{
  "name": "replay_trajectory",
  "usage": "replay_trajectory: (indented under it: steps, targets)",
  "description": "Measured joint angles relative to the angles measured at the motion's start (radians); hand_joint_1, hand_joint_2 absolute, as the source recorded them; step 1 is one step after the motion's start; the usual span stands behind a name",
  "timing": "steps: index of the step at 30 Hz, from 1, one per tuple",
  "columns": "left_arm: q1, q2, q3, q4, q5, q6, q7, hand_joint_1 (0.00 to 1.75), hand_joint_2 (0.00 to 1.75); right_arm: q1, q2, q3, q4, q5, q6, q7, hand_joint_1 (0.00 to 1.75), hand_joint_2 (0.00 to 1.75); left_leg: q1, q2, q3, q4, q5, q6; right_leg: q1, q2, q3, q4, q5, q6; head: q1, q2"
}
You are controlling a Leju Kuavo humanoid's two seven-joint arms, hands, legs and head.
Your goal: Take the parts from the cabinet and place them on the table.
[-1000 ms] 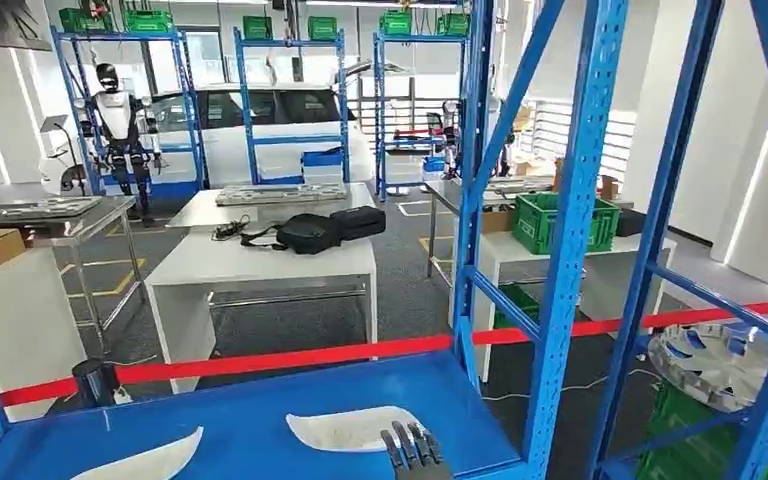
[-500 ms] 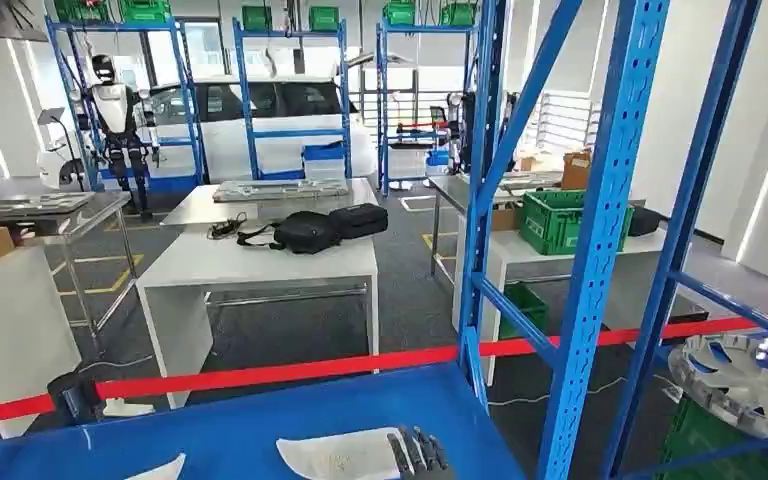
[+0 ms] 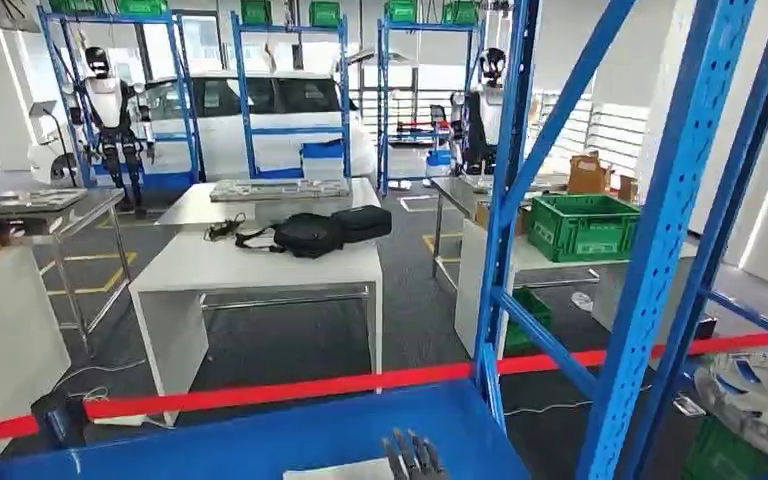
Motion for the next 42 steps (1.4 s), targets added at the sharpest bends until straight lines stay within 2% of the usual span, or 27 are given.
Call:
replay_trajectory:
  steps: [5, 8, 10, 13, 14, 21, 42]
  targets:
    - [-0.004, -0.001, 0.000, 0.000, 0.000, 0.000, -0.001, 0.00, 0.00, 0.002, 0.000, 0.000, 0.000, -0.012, 0.002, -0.008, 0.00, 0.00, -0.001, -0.005, 0.005, -0.002, -0.013, 0.017, 0.001, -0.001, 0.021, -0.022, 0.001, 0.000, 0.003, 0.000]
    - [-0.005, -0.001, 0.000, 0.000, 0.001, 0.000, 0.000, 0.00, 0.00, 0.012, 0.000, 0.000, 0.000, -0.014, 0.006, -0.011, 0.00, 0.00, -0.003, -0.005, 0.009, -0.002, -0.016, 0.022, 0.000, -0.002, 0.024, -0.026, 0.000, 0.003, 0.004, 0.000]
    - [-0.005, -0.001, 0.000, 0.000, 0.001, 0.000, 0.000, 0.00, 0.00, 0.017, 0.000, 0.000, 0.000, -0.014, 0.007, -0.011, 0.00, 0.00, -0.005, -0.005, 0.009, -0.001, -0.016, 0.022, -0.001, -0.002, 0.024, -0.027, 0.000, 0.009, 0.005, 0.000]
    - [-0.005, -0.001, 0.000, -0.001, 0.001, 0.000, 0.000, 0.00, 0.00, 0.020, 0.000, 0.000, 0.000, -0.015, 0.008, -0.011, 0.00, 0.00, -0.006, -0.005, 0.009, -0.001, -0.015, 0.024, -0.004, -0.002, 0.024, -0.028, 0.002, 0.037, 0.005, 0.000]
    - [-0.005, -0.001, 0.000, -0.001, 0.001, 0.000, 0.001, 0.00, 0.00, 0.022, 0.000, 0.000, 0.000, -0.016, 0.010, -0.012, 0.00, 1.75, -0.006, -0.005, 0.010, -0.001, -0.015, 0.024, -0.004, -0.002, 0.024, -0.028, 0.002, 0.037, 0.005, 0.000]
    - [-0.006, -0.001, 0.000, -0.002, 0.001, 0.003, 0.009, 0.00, 0.00, 0.029, 0.000, 0.000, 0.000, -0.028, 0.010, -0.010, 0.00, 1.75, -0.005, -0.005, 0.014, -0.002, -0.013, 0.022, -0.003, -0.002, 0.024, -0.022, 0.000, 0.039, 0.005, 0.000]
    - [-0.006, 0.003, 0.007, -0.003, 0.001, 0.009, 0.010, 0.00, 0.00, 0.075, -0.003, 0.000, 0.000, -0.071, 0.003, -0.011, 0.00, 1.75, -0.005, -0.004, 0.016, -0.006, -0.013, 0.021, -0.003, -0.002, 0.023, -0.020, -0.001, 0.037, 0.005, 0.000]
